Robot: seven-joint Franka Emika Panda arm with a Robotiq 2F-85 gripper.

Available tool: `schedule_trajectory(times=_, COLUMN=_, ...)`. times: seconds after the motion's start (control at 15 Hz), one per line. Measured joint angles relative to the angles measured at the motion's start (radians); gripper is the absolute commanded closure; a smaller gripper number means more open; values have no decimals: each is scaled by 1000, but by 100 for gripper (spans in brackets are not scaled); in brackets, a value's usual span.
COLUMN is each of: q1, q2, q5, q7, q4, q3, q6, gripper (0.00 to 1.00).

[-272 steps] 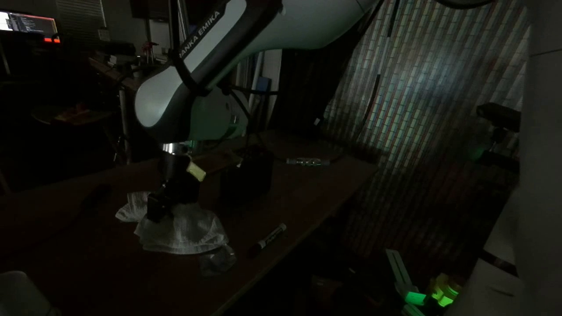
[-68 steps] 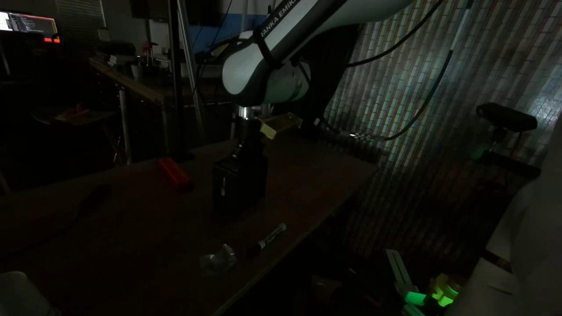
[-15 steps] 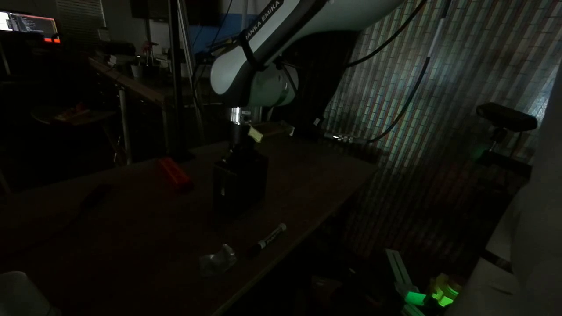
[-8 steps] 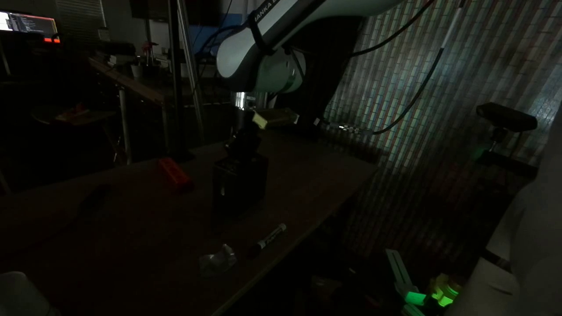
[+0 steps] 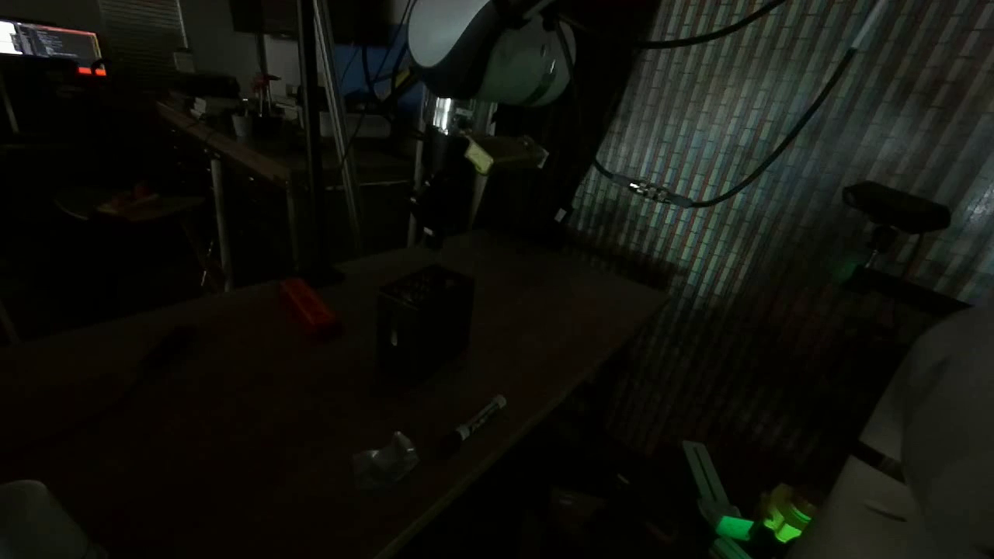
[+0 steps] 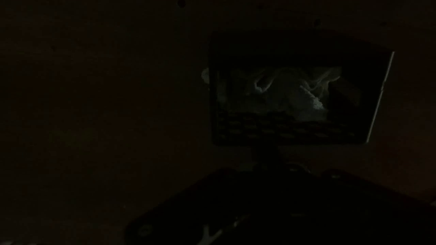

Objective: Put the white towel in the black basket.

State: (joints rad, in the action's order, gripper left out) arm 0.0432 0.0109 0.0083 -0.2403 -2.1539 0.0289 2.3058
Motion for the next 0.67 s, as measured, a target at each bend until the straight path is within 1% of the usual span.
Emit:
schedule_trajectory(times=0.07, q1=0, q2=17, q5=0, q7=0, q4=-2, q3=1, q6=-1, gripper=97)
schedule_trajectory(times=0.13, q1=0, q2=33, q5=1, q7=0, q4=-4, q3=1, q6=-6, gripper=93)
schedule_trajectory(times=0.2, q1=0, q2=48, q5=2, q7=0, q4=-6, q3=1, q6=-12, gripper=87)
schedule_trajectory(times=0.27, q1=0, q2=59, q5=2, q7=0, q4=-10, q3=1, q6=-17, gripper=78)
schedule_trajectory(times=0.33, q1=0, q2=65, q5=2, q7=0, q4=-13, q3=2, q6=-19, gripper=73)
schedule_trajectory(times=0.67, q1=0, q2=67, q5=2, q7=0, q4=-21, q3=2, q6=-20, gripper=72)
